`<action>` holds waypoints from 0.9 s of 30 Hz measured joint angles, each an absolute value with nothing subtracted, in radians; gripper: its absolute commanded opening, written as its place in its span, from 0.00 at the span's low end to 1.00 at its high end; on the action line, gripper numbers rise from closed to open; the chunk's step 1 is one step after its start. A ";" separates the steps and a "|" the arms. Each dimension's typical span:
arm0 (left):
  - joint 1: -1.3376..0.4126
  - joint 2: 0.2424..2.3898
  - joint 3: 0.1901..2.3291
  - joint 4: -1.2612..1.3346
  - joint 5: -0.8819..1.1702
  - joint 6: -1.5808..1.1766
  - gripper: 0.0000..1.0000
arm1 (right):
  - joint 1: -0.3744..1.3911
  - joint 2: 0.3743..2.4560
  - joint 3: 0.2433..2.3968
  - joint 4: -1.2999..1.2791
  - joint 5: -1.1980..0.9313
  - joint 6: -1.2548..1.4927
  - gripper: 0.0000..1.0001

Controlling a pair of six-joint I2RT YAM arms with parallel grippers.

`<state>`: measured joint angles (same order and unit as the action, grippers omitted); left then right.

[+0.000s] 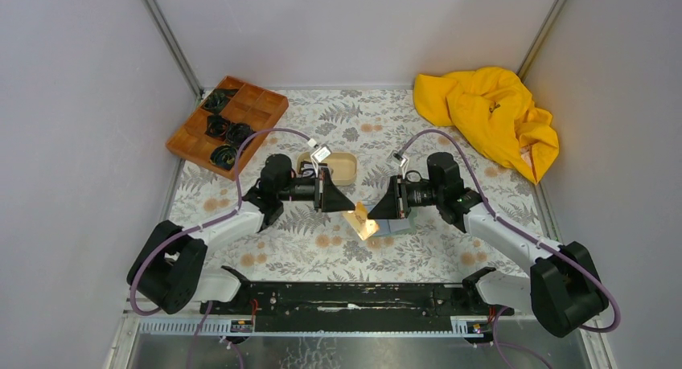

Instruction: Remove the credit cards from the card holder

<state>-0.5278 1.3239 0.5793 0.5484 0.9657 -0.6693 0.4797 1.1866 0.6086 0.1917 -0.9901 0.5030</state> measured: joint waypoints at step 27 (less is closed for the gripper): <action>-0.226 1.505 0.749 0.371 0.305 -0.682 0.00 | 0.459 1.067 0.500 0.192 -0.717 0.498 0.34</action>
